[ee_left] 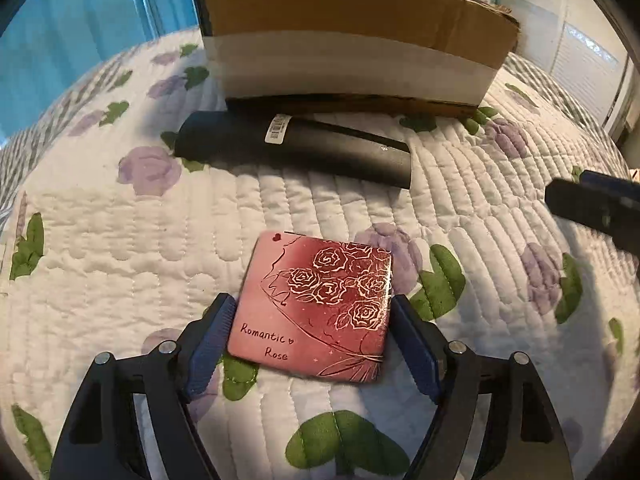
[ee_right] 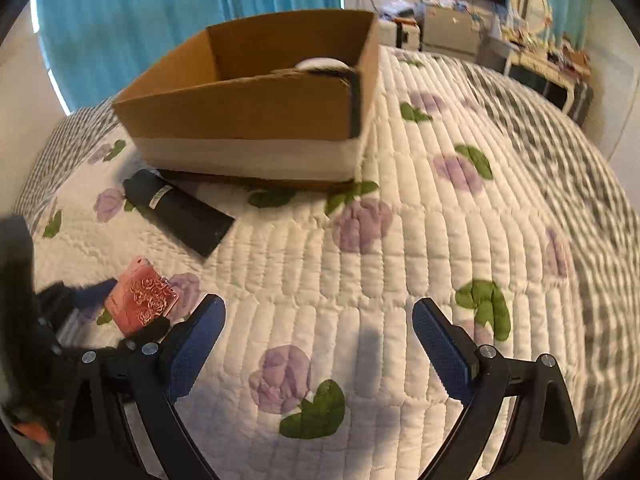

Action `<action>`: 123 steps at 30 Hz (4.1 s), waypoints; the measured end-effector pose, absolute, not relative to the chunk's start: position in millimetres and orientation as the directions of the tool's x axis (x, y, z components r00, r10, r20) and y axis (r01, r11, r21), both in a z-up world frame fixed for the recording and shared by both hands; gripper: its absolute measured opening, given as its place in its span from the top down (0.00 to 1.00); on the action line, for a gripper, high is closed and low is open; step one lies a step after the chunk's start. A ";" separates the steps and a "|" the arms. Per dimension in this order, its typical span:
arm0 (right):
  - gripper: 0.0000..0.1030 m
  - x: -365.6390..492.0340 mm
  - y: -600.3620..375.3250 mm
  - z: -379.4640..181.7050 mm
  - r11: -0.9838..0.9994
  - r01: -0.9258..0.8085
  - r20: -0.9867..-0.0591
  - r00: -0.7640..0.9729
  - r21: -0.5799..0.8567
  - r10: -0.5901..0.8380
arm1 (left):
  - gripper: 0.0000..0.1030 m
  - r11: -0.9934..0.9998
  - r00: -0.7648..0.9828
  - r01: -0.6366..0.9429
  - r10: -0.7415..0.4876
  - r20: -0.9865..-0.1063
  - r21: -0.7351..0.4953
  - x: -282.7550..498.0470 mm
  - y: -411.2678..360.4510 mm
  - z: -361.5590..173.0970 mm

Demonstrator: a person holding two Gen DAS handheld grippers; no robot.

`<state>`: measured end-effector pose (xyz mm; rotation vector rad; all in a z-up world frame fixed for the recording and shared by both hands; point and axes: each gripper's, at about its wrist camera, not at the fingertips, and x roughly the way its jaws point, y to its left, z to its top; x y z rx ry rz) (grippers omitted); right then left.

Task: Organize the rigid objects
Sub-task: 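Grasp the pink rose-printed card with left tool, then grasp the black remote control with right tool while left tool holds the card, then carry the card and remote into the box and open both tools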

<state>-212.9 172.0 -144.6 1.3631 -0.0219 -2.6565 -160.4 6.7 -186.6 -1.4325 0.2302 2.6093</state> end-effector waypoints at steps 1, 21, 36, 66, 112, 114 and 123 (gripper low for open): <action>0.08 -213.8 173.5 -145.0 -0.988 0.127 -0.808 -0.571 0.089 -0.146 | 0.19 -0.974 -0.527 -0.214 0.055 -0.848 0.070 -161.1 8.5 -188.2; 0.08 -212.6 147.4 -150.5 -0.978 0.202 -0.821 -0.548 0.054 -0.159 | 0.28 -0.995 -0.548 -0.080 0.097 -0.831 -0.063 -140.8 -24.3 -173.1; 0.08 -253.8 93.2 -141.5 -0.881 0.474 -0.771 -0.557 0.010 -0.308 | 0.28 -0.991 -0.595 0.123 -0.025 -0.803 -0.061 -153.9 -62.9 -130.4; 0.82 -251.2 47.0 -175.4 -0.871 0.489 -0.850 -0.436 0.052 -0.296 | 0.28 -0.946 -0.525 0.315 -0.104 -0.845 -0.079 -152.3 -83.3 -146.8; 0.85 -241.9 153.5 6.5 -0.914 0.390 -0.668 -0.651 0.111 -0.359 | 0.28 -0.989 -0.686 -0.039 0.132 -0.715 -0.145 -217.9 14.0 -1.5; 0.85 -262.9 145.5 28.8 -0.910 0.409 -0.667 -0.659 0.069 -0.347 | 0.28 -0.992 -0.705 -0.059 0.119 -0.700 -0.109 -236.2 16.7 7.5; 0.85 -343.1 133.4 26.6 -0.913 0.402 -0.757 -0.576 0.068 -0.310 | 0.28 -0.991 -0.672 -0.131 0.104 -0.733 -0.021 -314.4 31.9 -33.9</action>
